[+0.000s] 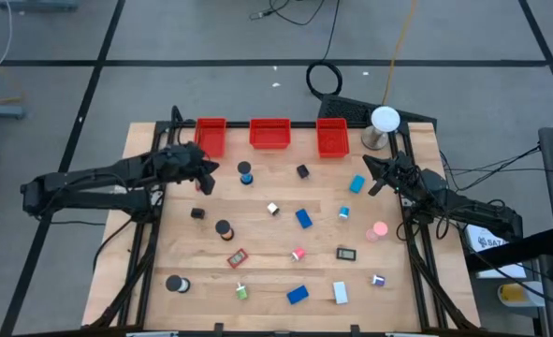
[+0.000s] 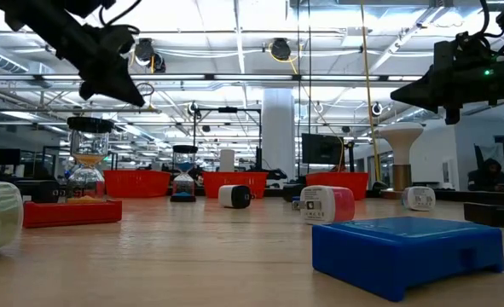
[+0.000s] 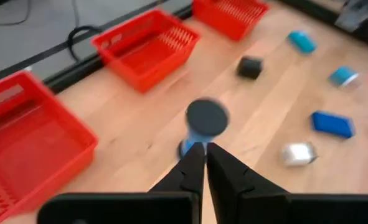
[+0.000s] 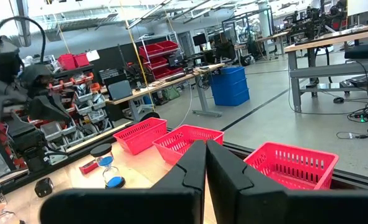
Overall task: Pick & Place Office items
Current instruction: Put the red timer into the left orange basket
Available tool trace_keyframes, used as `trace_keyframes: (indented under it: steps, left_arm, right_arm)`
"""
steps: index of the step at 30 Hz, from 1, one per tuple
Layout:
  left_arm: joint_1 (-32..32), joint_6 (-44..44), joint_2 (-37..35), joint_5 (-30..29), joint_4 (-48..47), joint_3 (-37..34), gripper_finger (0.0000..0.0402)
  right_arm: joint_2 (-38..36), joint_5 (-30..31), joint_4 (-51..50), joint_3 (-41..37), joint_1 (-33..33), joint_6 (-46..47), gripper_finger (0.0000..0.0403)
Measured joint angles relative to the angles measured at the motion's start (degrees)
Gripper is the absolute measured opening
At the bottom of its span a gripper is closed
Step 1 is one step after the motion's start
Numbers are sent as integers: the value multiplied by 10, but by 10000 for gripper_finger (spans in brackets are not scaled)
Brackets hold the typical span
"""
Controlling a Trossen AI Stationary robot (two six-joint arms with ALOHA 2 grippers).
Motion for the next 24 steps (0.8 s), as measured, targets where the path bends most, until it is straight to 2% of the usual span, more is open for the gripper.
trace_keyframes:
  steps: [13,18,24]
  left_arm:
    - [-44,-107,11,-26,-59,0,146]
    - [-54,-127,41,-63,-69,12,154]
    - [-101,-215,100,-76,-109,59,154]
  right_arm:
    - [0,0,0,0,0,0,4]
    - [0,0,0,0,0,0,4]
    - [0,0,0,0,0,0,4]
